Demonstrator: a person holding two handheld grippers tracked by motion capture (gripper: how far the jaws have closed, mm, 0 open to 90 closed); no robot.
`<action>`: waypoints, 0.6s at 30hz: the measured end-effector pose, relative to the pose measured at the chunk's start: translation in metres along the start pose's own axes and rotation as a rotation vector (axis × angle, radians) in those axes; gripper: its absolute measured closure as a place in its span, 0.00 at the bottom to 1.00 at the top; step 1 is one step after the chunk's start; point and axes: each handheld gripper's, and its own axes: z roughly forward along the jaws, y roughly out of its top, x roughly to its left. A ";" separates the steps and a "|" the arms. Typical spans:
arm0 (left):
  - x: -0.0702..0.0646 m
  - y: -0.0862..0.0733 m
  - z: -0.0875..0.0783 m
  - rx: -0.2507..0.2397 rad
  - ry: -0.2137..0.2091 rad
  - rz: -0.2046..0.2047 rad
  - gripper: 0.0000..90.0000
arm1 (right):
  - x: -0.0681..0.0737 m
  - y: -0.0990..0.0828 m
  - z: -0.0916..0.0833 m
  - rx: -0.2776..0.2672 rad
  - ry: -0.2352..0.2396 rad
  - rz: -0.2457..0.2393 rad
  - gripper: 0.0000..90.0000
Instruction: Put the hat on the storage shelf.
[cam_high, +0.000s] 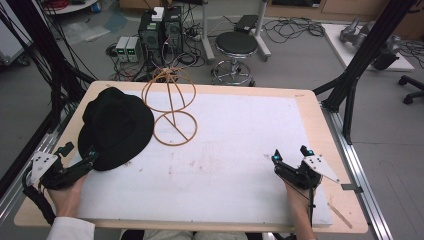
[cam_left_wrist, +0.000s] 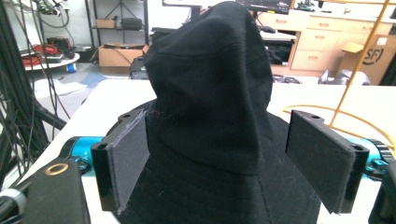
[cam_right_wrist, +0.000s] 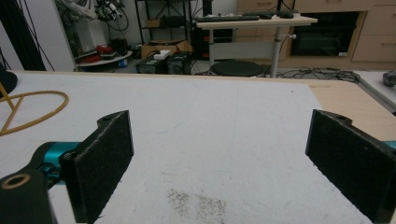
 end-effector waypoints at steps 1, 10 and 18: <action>-0.001 0.001 0.000 0.000 -0.004 -0.002 0.24 | 0.000 0.000 0.000 0.001 0.000 0.000 0.08; -0.005 0.017 0.001 0.019 -0.039 -0.018 0.25 | 0.000 0.000 0.001 0.008 0.005 0.004 0.08; -0.009 0.027 0.012 0.090 -0.061 0.006 0.24 | 0.001 0.000 0.001 0.006 0.005 -0.007 0.08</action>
